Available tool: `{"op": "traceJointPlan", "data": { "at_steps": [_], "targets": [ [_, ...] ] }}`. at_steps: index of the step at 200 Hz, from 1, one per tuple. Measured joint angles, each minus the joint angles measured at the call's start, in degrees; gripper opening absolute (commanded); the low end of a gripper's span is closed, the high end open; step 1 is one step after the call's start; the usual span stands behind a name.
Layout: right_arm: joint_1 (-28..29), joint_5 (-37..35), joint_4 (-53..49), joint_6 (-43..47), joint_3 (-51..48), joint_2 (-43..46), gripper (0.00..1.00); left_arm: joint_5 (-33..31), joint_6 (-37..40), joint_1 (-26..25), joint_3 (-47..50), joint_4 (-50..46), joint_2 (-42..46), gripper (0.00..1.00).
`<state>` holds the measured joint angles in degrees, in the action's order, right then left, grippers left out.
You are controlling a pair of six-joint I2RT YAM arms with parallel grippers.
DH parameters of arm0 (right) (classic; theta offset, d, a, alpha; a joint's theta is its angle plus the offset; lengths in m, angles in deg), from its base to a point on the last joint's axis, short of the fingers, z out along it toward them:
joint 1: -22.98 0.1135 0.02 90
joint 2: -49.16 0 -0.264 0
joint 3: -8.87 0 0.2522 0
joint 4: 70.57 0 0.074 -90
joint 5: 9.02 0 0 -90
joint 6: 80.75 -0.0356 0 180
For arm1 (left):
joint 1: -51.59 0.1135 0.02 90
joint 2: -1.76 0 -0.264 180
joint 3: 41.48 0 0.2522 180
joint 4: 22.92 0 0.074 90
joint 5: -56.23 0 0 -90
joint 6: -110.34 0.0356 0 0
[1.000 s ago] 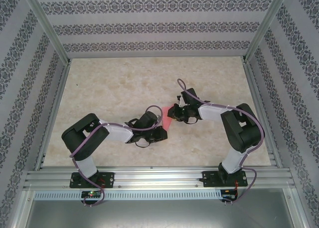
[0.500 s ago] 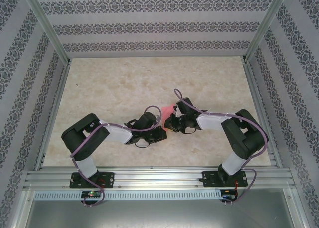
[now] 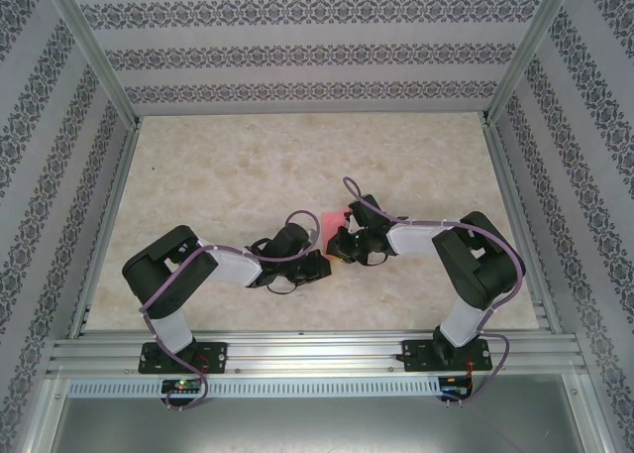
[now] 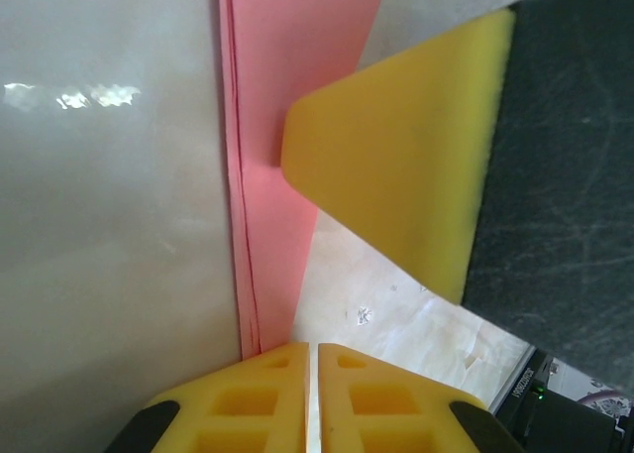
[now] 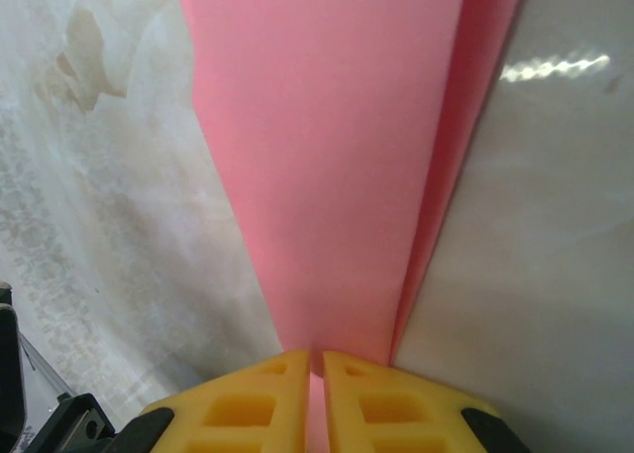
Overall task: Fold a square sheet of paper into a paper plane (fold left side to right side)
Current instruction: Fold the wing for the fifth time at the center of the table, then turn over the paper plane at the center of the table.
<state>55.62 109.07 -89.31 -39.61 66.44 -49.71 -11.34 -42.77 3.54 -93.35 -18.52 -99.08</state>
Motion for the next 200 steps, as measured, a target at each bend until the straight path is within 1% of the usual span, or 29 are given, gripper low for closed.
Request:
{"op": "traceJointPlan", "data": {
  "at_steps": [51,98,138,157,172,200],
  "targets": [
    [-1.09,0.42,-0.72,2.23,0.39,-0.02,0.15,0.17,-0.48,0.04,0.96,2.01,-0.09,0.12],
    [-5.20,-1.90,-4.28,6.05,4.26,-0.22,0.16,0.98,-1.14,0.39,1.75,4.11,-0.46,0.12],
    [-8.07,-3.02,-5.33,8.50,7.76,-2.05,0.16,1.09,-1.70,0.44,2.19,5.07,-0.46,0.12],
    [-8.41,-3.63,-6.21,9.46,8.13,-2.01,0.17,0.87,-1.70,0.42,2.49,5.44,-0.04,0.17],
    [-8.39,-4.98,-8.57,10.71,8.72,-1.79,0.19,0.26,-1.38,0.42,2.49,4.42,0.87,0.20],
    [-8.00,-9.97,-14.78,13.18,9.51,2.25,0.34,-2.45,1.46,1.11,2.40,-4.72,6.45,0.30]
  ]
}}
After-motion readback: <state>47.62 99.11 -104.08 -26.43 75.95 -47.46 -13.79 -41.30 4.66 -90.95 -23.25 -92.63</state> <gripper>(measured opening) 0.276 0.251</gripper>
